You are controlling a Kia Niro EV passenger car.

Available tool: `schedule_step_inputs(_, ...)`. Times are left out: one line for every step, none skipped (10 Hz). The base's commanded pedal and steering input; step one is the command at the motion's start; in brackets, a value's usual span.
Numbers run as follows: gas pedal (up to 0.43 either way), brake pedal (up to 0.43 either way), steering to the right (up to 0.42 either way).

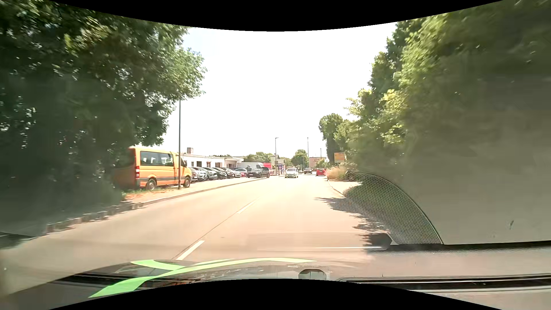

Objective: Follow the waypoints while adhering to traffic rules and regulations

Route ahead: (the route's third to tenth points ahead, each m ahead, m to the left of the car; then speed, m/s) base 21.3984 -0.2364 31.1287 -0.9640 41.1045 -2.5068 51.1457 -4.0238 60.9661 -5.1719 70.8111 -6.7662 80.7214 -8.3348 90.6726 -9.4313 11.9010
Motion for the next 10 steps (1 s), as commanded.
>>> schedule_step_inputs(0.087, 0.0, 0.024)
schedule_step_inputs(0.098, 0.0, 0.024)
schedule_step_inputs(0.098, 0.0, 0.024)
schedule_step_inputs(0.098, 0.0, 0.021)
schedule_step_inputs(0.098, 0.0, 0.017)
schedule_step_inputs(0.098, 0.0, 0.014)
schedule_step_inputs(0.098, 0.0, 0.014)
schedule_step_inputs(0.098, 0.0, 0.014)
schedule_step_inputs(0.11, 0.0, 0.014)
schedule_step_inputs(0.118, 0.0, 0.014)
